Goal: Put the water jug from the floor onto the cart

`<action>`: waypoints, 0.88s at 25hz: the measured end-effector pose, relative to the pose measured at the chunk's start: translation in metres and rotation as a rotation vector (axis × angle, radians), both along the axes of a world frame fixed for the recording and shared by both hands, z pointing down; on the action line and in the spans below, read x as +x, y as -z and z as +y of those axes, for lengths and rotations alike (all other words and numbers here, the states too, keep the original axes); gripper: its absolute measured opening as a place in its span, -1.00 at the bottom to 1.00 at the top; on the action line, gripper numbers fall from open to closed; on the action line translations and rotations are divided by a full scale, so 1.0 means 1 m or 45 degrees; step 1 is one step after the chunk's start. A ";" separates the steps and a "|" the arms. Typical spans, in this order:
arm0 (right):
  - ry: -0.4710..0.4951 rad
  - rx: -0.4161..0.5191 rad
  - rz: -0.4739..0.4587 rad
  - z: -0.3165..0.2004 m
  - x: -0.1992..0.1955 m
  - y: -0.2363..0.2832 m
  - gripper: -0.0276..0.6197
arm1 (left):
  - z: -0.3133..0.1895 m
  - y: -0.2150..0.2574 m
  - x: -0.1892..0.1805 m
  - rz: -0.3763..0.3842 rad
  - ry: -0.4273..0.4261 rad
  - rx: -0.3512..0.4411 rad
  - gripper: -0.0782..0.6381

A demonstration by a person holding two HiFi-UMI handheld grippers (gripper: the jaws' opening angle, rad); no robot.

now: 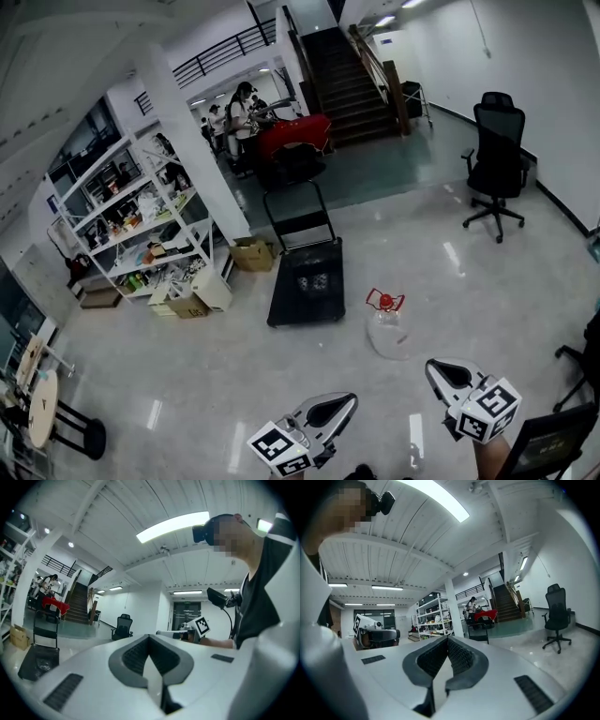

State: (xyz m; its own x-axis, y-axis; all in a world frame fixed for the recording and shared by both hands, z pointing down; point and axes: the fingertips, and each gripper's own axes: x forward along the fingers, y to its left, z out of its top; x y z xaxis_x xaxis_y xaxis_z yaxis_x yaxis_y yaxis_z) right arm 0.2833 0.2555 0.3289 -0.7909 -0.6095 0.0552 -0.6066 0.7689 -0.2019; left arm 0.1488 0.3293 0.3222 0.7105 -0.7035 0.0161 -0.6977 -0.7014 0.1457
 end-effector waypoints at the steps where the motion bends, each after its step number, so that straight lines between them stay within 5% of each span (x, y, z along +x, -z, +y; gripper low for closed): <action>1: 0.001 -0.005 -0.002 -0.013 -0.002 -0.003 -0.91 | -0.014 -0.003 -0.002 0.012 0.006 -0.011 -0.78; 17: -0.072 -0.037 -0.014 -0.266 -0.115 -0.012 -0.91 | -0.284 -0.037 -0.128 0.018 0.018 -0.092 -0.78; 22: -0.075 -0.057 0.020 -0.335 -0.125 -0.020 -0.91 | -0.359 -0.041 -0.138 0.062 0.023 -0.118 -0.78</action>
